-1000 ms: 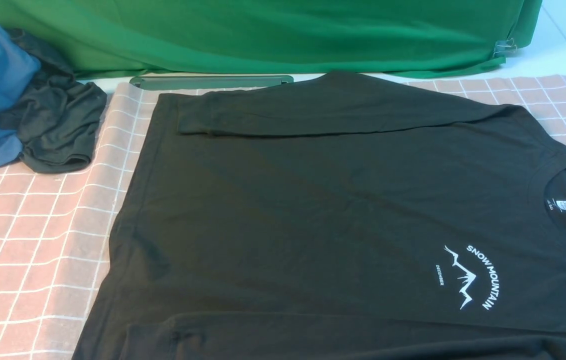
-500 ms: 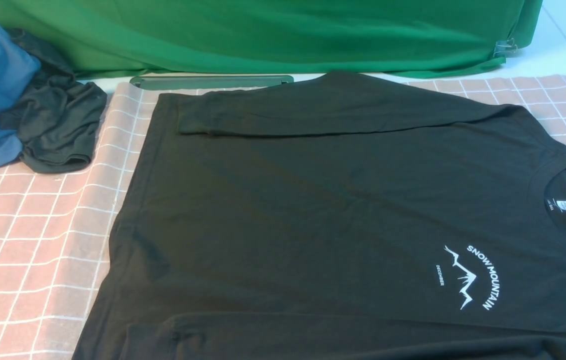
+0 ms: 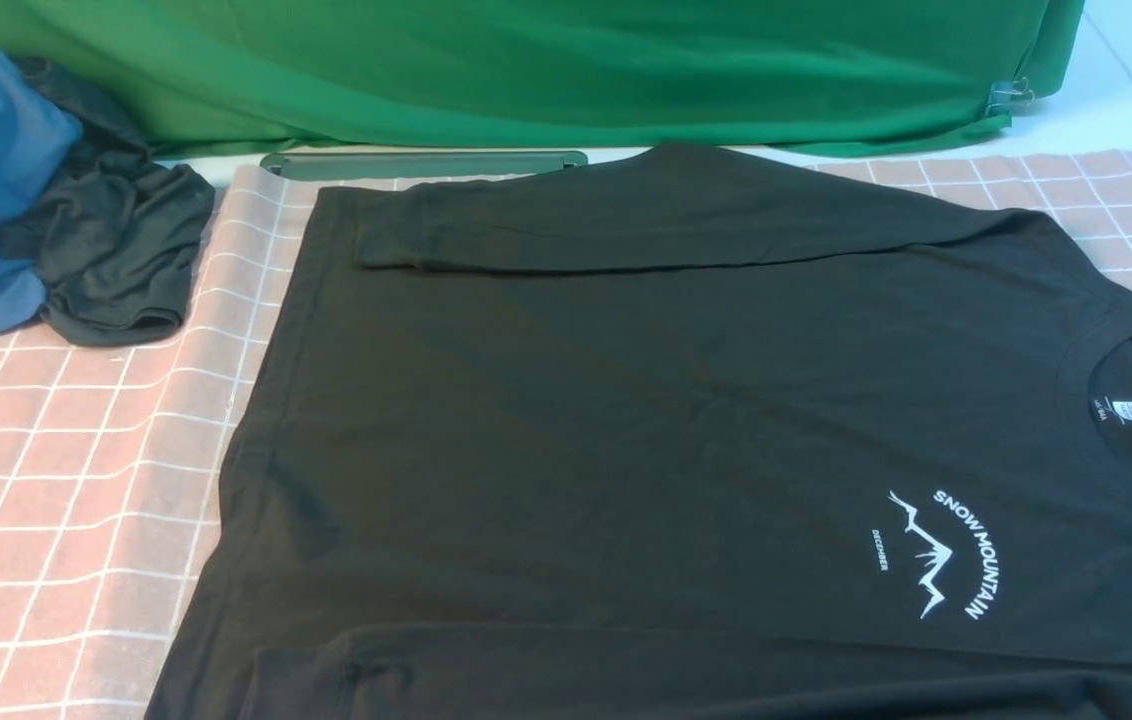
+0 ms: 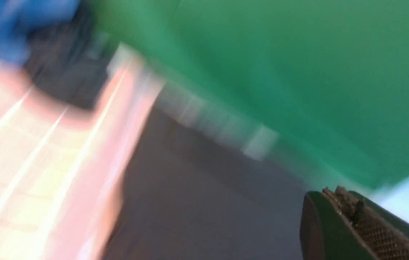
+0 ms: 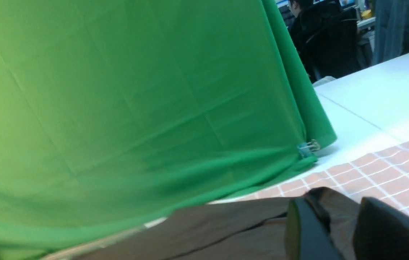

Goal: Fold a long-sleeved shirt over a pink coffee tablecloth.
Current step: 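Grasp the left edge of the dark T-shirt lying flat on the table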

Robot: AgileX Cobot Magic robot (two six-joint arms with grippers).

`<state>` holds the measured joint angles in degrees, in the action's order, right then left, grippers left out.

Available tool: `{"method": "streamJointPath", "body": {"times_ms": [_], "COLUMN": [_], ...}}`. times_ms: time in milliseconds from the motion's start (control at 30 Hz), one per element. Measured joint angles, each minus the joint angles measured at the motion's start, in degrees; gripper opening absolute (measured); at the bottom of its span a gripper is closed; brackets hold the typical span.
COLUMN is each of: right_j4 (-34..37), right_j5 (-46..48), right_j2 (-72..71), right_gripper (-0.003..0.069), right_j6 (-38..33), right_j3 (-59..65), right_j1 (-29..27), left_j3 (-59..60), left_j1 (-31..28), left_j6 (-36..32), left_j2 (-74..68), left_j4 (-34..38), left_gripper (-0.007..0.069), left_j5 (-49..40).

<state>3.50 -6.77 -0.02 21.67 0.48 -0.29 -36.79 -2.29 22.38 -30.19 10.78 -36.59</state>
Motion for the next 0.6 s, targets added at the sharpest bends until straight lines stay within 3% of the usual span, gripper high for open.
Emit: {"method": "streamJointPath", "body": {"times_ms": [33, 100, 200, 300, 400, 467, 600], "right_j4": [0.0, 0.0, 0.0, 0.1, 0.1, 0.2, 0.2], "right_j5": [-0.2, -0.4, -2.9, 3.8, 14.7, 26.7, 42.9], "right_j2": [0.0, 0.0, 0.0, 0.0, 2.3, 8.4, 22.7], "right_gripper": [0.0240, 0.0240, 0.0234, 0.0188, 0.0090, 0.0039, 0.0036], "right_j6": [0.6, 1.1, 3.7, 7.0, 5.0, -0.4, -7.8], "right_j3": [0.0, 0.0, -0.1, -3.7, -11.4, -20.6, -33.6], "right_j1": [0.0, 0.0, 0.0, 0.1, 1.3, 3.6, 8.5], "left_j3": [-5.3, -8.8, -9.9, -7.6, -3.6, 0.8, 3.5], "left_j1": [0.0, 0.0, 0.2, 1.2, 4.5, 9.6, 15.9], "left_j6": [-4.2, -7.5, -12.4, -14.4, -15.1, -13.8, -9.1], "left_j2": [-8.5, -15.5, -26.2, -32.5, -34.2, -34.3, -35.6], "left_j4": [0.9, 2.1, 4.0, 5.5, 5.6, 5.6, 4.4], "left_gripper": [0.0013, 0.0013, 0.0013, 0.0011, 0.0011, 0.0011, 0.0011], "left_j5": [-9.5, -16.9, -21.6, -22.1, -19.8, -15.4, -9.0]}}
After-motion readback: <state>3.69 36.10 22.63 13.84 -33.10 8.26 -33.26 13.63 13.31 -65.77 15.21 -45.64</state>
